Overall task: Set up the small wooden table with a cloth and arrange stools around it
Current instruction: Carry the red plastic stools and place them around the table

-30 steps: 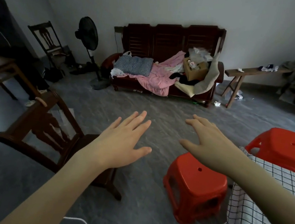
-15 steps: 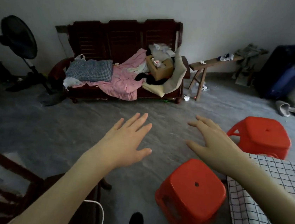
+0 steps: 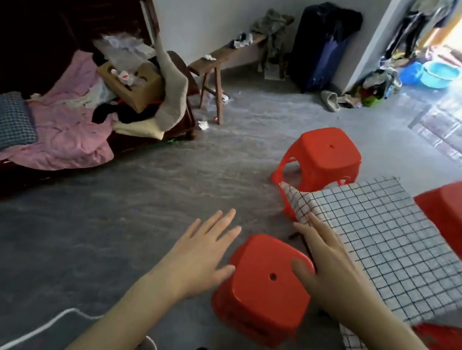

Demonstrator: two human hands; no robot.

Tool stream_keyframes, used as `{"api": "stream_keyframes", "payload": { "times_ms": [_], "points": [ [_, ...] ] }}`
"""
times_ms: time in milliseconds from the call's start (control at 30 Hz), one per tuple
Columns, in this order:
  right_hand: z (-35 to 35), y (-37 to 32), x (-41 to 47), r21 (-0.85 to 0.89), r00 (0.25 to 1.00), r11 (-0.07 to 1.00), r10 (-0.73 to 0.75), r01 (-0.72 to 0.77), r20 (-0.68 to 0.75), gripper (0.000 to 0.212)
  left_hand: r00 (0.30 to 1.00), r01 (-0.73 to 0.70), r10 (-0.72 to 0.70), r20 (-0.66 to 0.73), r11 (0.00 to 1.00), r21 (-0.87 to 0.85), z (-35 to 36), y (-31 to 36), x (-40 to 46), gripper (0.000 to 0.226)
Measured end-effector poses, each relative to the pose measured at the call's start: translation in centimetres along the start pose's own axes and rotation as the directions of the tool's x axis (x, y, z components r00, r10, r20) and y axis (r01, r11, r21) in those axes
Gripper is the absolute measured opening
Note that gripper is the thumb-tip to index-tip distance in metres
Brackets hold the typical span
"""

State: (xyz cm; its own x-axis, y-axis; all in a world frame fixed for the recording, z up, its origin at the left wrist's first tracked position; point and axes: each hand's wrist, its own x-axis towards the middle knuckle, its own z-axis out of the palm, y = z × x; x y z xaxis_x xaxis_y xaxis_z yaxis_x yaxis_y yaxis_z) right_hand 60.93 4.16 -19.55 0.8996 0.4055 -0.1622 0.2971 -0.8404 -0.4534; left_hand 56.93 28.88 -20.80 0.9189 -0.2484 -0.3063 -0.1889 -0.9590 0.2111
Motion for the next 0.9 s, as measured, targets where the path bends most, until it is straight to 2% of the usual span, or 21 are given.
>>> {"api": "stream_keyframes", "payload": {
  "times_ms": [133,267,433,533,600,667,767,900],
  "points": [
    [4.1,5.6,-0.7,0.025,0.984,0.984,0.176,-0.177,0.018,0.067,0.995,-0.092,0.094,0.033,0.994,-0.063,5.9,0.4,6.6,0.074],
    [10.7,11.2,-0.5,0.016,0.949,0.954,0.297,-0.301,0.107,0.078,0.993,-0.08,0.089,0.077,0.99,-0.112,14.8,0.5,12.2,0.08],
    [21.1,16.9,1.5,-0.031,0.91,0.939,0.341,-0.343,0.237,0.093,0.971,-0.063,0.077,0.226,0.996,-0.065,27.2,-0.6,16.9,0.087],
    [27.0,19.8,3.3,-0.079,0.893,0.937,0.348,-0.34,0.284,0.102,0.945,-0.003,0.007,0.326,1.0,-0.013,33.8,-1.8,18.7,0.103],
    [30.5,21.8,4.7,-0.107,0.887,0.93,0.367,-0.351,0.282,0.109,0.928,0.054,-0.034,0.371,0.998,-0.042,37.3,-2.3,19.4,0.114],
    [33.4,23.7,5.7,-0.11,0.858,0.91,0.414,-0.4,0.305,0.119,0.92,0.099,-0.055,0.388,0.991,-0.094,39.8,-2.5,19.5,0.124],
    [36.5,25.5,5.5,-0.076,0.828,0.901,0.424,-0.427,0.367,0.137,0.94,0.102,-0.054,0.337,0.987,-0.127,41.9,-2.7,18.8,0.134],
    [37.0,26.1,4.6,-0.003,0.837,0.891,0.428,-0.454,0.341,0.139,0.953,0.088,-0.042,0.299,0.986,-0.144,42.1,-2.9,18.8,0.136]
  ]
}}
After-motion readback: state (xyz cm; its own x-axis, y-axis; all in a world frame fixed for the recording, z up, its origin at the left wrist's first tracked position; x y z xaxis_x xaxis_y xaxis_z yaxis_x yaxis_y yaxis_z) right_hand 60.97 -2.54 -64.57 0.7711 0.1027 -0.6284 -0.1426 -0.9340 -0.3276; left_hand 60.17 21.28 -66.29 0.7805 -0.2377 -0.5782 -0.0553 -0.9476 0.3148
